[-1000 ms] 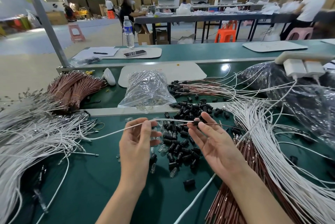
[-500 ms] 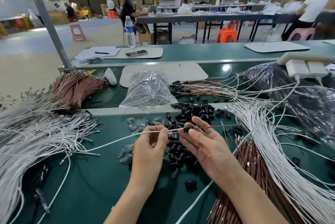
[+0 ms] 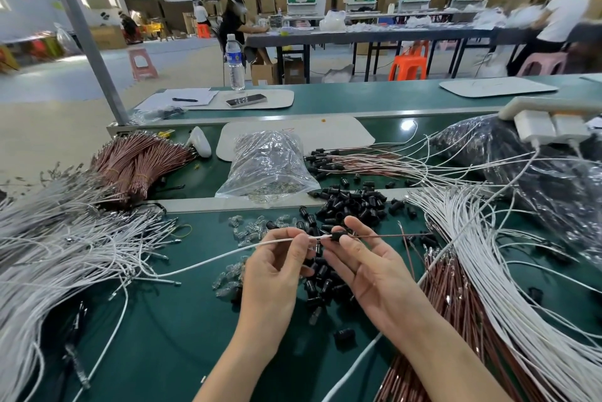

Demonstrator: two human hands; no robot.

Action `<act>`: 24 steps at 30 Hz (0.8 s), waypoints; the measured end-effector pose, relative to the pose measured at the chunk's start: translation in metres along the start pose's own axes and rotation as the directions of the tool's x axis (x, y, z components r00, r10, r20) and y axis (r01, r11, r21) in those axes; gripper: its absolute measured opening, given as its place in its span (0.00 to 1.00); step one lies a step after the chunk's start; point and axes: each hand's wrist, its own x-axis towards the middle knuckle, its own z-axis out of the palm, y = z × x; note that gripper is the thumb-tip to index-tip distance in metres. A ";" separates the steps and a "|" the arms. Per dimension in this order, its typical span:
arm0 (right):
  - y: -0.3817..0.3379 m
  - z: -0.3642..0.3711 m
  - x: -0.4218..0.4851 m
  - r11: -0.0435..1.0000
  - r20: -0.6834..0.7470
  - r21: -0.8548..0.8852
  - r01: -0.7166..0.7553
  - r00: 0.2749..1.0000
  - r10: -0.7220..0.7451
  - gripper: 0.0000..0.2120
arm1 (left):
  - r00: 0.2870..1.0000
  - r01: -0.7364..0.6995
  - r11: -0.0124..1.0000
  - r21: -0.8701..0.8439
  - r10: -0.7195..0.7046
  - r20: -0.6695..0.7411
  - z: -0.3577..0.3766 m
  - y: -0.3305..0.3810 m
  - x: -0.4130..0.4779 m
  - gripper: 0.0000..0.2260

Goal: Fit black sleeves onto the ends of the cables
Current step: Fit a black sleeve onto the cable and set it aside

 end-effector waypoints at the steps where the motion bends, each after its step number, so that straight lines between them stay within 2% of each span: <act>1: 0.001 0.000 0.000 1.000 -0.004 -0.007 0.004 1.000 -0.004 0.22 | 1.000 0.009 1.000 -0.003 -0.009 0.006 0.000 -0.001 0.000 0.09; 5: 0.007 0.001 0.000 1.000 -0.002 -0.012 0.018 1.000 -0.018 0.22 | 0.997 0.043 0.999 0.033 -0.045 0.055 -0.001 -0.004 0.000 0.03; 17: 0.013 0.003 -0.001 0.999 0.030 -0.037 0.039 0.999 -0.038 0.24 | 1.000 0.002 0.995 0.099 -0.004 0.019 0.001 -0.001 -0.003 0.05; 24: 0.015 0.002 -0.001 0.997 0.019 -0.068 0.047 0.999 -0.046 0.21 | 1.000 -0.024 0.996 0.090 0.024 0.000 0.004 -0.001 -0.004 0.07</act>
